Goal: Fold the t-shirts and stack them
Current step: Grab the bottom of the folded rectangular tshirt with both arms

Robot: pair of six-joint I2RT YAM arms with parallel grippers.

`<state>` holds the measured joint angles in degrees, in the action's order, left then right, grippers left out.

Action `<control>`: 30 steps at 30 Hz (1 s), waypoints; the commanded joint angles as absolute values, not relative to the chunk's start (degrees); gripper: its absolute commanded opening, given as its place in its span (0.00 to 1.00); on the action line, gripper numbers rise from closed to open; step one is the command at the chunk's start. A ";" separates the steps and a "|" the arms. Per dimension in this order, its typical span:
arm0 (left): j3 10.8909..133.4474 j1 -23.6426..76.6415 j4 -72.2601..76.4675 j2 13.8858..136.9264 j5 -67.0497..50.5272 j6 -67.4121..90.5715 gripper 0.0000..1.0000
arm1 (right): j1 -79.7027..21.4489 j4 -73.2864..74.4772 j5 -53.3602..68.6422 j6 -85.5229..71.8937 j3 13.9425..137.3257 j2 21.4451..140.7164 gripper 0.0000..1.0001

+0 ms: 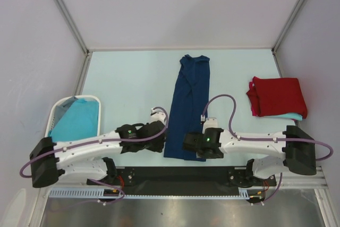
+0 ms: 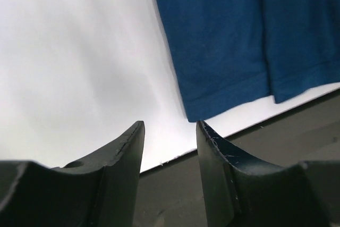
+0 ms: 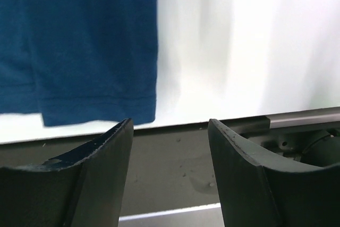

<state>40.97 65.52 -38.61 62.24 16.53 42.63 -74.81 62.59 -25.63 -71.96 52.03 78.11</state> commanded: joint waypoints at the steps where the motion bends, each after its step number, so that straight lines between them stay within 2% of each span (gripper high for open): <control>1: 44.20 65.74 -34.73 71.17 15.47 42.19 0.48 | -73.92 60.48 -27.33 -71.46 51.50 81.47 0.63; 5: 45.17 65.74 -31.12 76.54 13.80 40.70 0.47 | -73.92 58.36 -27.07 -70.75 52.56 84.37 0.62; 30: 43.86 65.65 -26.98 81.21 10.29 39.11 0.47 | -72.95 50.01 -22.77 -67.85 51.77 91.23 0.59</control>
